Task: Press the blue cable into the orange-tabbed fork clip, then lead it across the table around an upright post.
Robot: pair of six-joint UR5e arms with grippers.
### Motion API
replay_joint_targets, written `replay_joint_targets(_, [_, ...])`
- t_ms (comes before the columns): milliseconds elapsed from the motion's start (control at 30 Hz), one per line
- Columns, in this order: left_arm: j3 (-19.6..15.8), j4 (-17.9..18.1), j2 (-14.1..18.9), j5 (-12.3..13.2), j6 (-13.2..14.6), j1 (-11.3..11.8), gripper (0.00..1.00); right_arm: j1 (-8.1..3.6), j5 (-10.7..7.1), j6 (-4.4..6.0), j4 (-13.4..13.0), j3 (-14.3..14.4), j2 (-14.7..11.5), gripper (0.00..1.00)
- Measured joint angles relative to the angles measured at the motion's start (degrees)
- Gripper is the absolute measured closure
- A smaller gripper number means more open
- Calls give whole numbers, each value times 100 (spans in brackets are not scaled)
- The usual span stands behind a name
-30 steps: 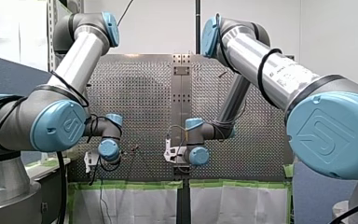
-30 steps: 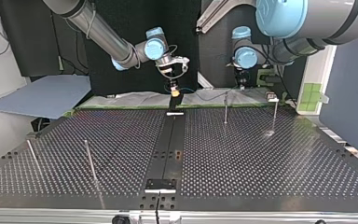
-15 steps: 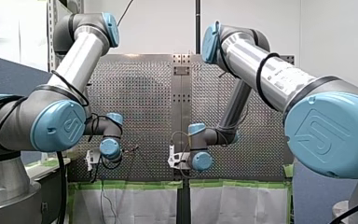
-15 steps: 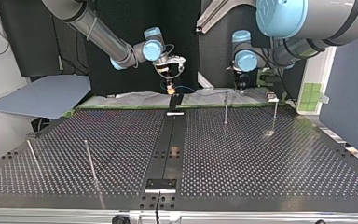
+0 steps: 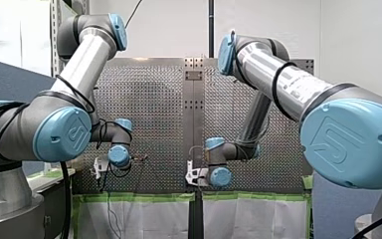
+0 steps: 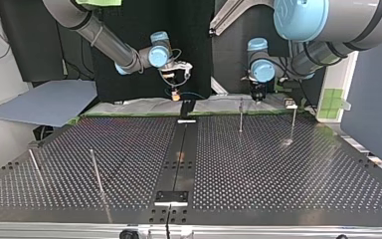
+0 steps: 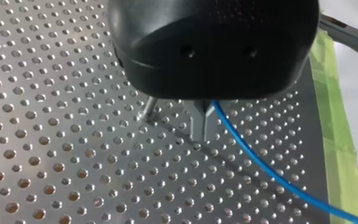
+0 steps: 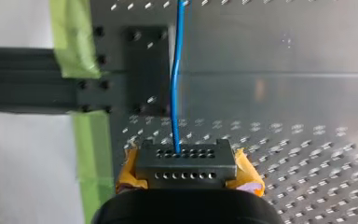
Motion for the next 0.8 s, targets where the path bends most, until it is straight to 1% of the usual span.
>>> replay_joint_targets(233, [93, -11, -1, 5, -4, 11, 100, -73, -3, 1, 36, -128, 66, 100])
replay_joint_targets(367, [175, -37, -24, 20, -7, 35, 100, -89, -9, -6, 75, -221, 69, 100])
replay_joint_targets(433, [255, -102, -90, 36, -4, 46, 100, -90, -12, -11, 114, -284, 70, 100])
replay_joint_targets(567, [476, -313, -300, 80, 13, 59, 100, -93, -10, -42, 285, -458, 69, 100])
replay_joint_targets(633, [599, -400, -388, 100, 10, 65, 100, -94, -7, -83, 405, -574, 70, 100])
replay_joint_targets(733, [738, -452, -440, 118, -2, 73, 100, -94, -5, -126, 568, -711, 69, 100])
replay_joint_targets(800, [780, -465, -450, 123, -9, 75, 100, -94, -5, -138, 674, -788, 70, 100])
